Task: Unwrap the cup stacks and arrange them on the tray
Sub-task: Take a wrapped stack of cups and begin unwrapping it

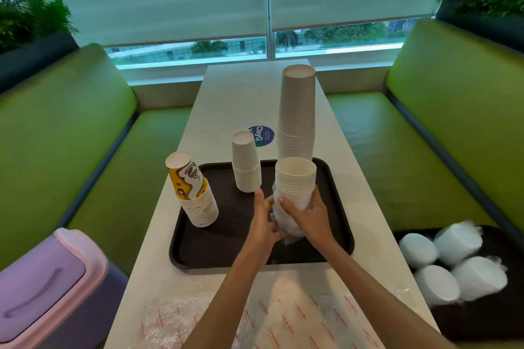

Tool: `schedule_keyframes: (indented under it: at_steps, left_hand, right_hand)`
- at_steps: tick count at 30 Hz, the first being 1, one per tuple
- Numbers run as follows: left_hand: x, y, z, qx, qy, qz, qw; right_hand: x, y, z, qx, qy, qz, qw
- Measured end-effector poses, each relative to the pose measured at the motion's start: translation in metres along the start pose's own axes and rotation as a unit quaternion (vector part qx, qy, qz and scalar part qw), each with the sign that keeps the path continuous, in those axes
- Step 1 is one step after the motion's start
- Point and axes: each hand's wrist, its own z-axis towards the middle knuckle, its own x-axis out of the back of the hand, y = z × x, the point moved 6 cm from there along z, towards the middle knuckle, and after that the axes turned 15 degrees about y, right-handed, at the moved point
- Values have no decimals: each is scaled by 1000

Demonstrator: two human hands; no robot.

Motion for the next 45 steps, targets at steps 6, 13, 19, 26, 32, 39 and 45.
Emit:
schedule_keyframes:
  at_steps: [6,13,19,26,32,39,45]
  left_hand:
    - [-1,19,-29,1,13,-71,997]
    - [0,20,-51,-29,12,-33,999]
    - [17,49,-50,-161,60,215,961]
    - [-4,102,-49,-270,-40,300,914]
    - [-22,119,-49,-295,-126,462,827]
    - [-22,117,-42,-259,-149,547,782]
    - [-19,119,-45,-246,-144,513,810]
  right_hand:
    - [-1,-15,-12,-66,-33,71,995]
    - [9,-23,-20,-85,-36,49,994]
    - [23,-16,-21,-95,-32,12,995]
    - [22,-20,-22,-68,-78,-39,994]
    - [26,-30,-24,-32,-134,-69,988]
    - [34,-39,-28,33,-183,-136,973]
    - [37,-63,-36,178,-152,-215,948]
